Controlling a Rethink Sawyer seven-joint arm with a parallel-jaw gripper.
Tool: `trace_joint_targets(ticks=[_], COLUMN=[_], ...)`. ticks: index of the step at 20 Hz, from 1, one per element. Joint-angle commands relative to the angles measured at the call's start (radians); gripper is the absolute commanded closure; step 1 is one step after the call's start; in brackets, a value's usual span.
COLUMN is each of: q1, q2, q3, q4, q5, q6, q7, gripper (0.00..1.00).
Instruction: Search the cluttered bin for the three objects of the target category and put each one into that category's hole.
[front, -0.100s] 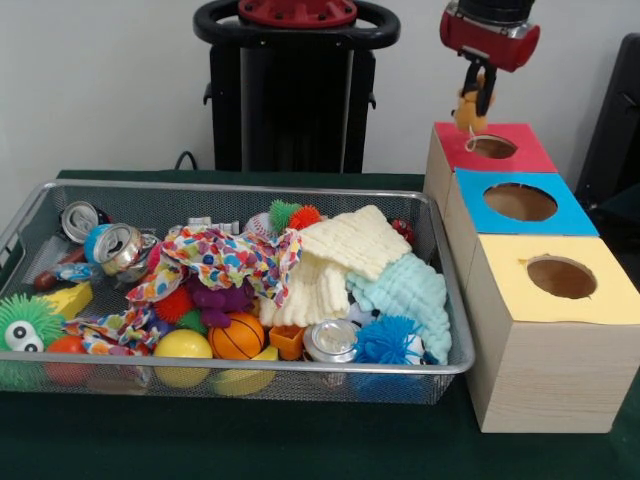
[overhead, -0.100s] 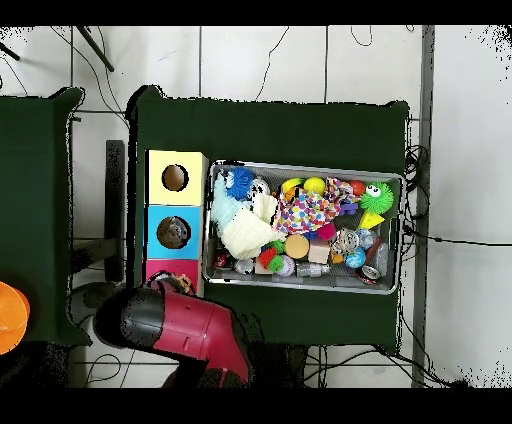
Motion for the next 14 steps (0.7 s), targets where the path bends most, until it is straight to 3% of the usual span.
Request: trace_joint_targets(ticks=[1, 5, 9, 14], q1=[0.035, 0.053, 0.035, 0.017], q2=[0.045, 0.069, 0.105, 0.117], q3=[-0.011, -0.027, -0.009, 0.024], q4=[-0.134, -0.174, -0.181, -0.136], q5=[0.056, 0.061, 0.078, 0.102], q6=[0.101, 0.126, 0.087, 0.003], q7=[0.348, 0.368, 0.349, 0.323], gripper=[1.0, 1.0, 1.0, 1.0])
